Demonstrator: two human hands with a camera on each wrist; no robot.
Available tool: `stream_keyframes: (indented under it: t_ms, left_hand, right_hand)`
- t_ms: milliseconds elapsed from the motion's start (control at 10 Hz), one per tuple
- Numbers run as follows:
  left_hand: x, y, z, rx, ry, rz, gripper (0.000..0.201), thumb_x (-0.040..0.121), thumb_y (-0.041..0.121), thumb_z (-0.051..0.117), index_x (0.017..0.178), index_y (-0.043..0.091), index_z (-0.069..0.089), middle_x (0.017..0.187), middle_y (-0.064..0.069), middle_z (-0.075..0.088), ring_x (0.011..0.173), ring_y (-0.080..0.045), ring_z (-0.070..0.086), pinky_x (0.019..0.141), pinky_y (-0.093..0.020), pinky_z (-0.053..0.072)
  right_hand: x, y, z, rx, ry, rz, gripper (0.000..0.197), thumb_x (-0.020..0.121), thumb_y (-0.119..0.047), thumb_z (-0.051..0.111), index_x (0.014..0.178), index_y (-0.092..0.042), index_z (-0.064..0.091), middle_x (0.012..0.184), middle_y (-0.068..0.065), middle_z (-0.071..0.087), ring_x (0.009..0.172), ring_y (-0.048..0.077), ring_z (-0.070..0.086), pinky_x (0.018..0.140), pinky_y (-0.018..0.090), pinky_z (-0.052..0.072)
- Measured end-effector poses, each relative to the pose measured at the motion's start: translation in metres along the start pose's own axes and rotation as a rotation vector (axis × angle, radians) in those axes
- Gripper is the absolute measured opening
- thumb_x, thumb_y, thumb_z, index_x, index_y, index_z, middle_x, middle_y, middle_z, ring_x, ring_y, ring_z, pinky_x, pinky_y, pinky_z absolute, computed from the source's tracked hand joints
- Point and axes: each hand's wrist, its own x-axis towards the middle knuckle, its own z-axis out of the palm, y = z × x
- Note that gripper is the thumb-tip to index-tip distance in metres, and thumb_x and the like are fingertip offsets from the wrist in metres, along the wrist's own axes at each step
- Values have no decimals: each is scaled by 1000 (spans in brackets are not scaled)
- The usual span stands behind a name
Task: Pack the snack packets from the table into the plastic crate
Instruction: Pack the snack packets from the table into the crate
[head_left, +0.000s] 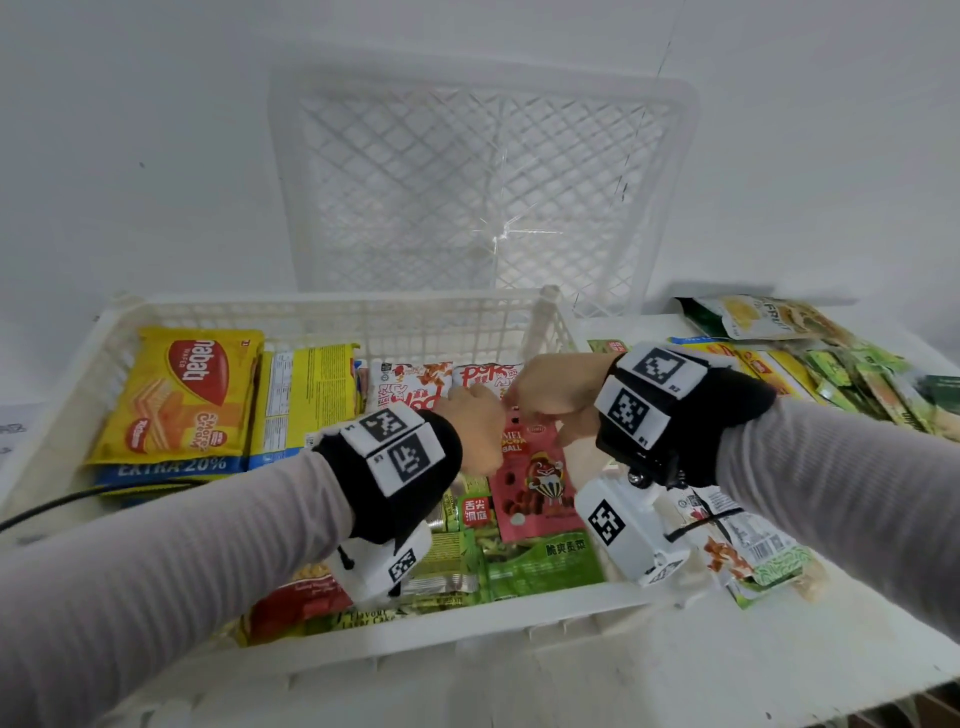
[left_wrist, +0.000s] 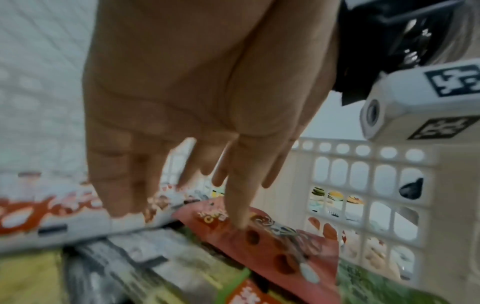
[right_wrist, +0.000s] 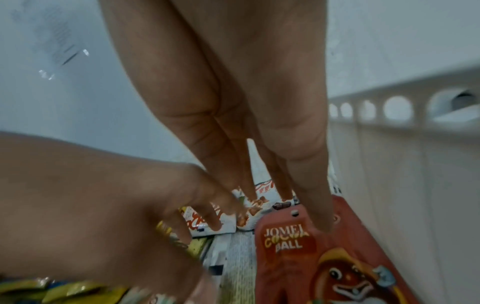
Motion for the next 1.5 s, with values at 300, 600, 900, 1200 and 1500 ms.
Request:
stream_keyframes:
  t_ms: [300,600,900,1200,1500]
  left_hand:
    - [-17,0,28,674,-435,361,72,94,48,46,145,2,24,146,-21,33,132,-34,35,109,-45,34]
    - [-21,-17,-1,248,-266,331,55,97,36,46,138,2,38,127,-7,49,117,-21,48,104,-33,39]
    - [1,-38,-24,425,-54,53,40,98,16,40,137,5,43,138,-16,47,120,-27,49,96,-33,42]
    - [8,-44,-20,451,44,-140,55,95,11,40,148,16,24,153,-22,11,137,-40,24,109,-44,32]
    - [-21,-36,-27,533,42,98,32,95,12,48,126,5,50,126,-13,48,109,-26,53,81,-28,42]
  right_hand:
    - [-3,-23,24,-729,-169,-136,35,100,-14,39,127,3,51,129,14,53,105,24,52,92,29,40]
    - [14,-30,17,-744,25,-134,16,96,-9,46,85,-3,56,66,1,37,67,16,42,52,17,35]
    - [41,-39,31,-578,143,-213,30,94,-18,48,120,-5,58,119,14,60,111,33,56,83,37,43]
    - [77,-12,59,-508,213,-58,66,98,-34,41,150,-15,6,156,22,-1,143,42,-2,117,49,1]
    - [24,-32,22,-574,125,-257,67,81,-26,72,135,-4,40,132,14,51,122,28,49,101,38,43]
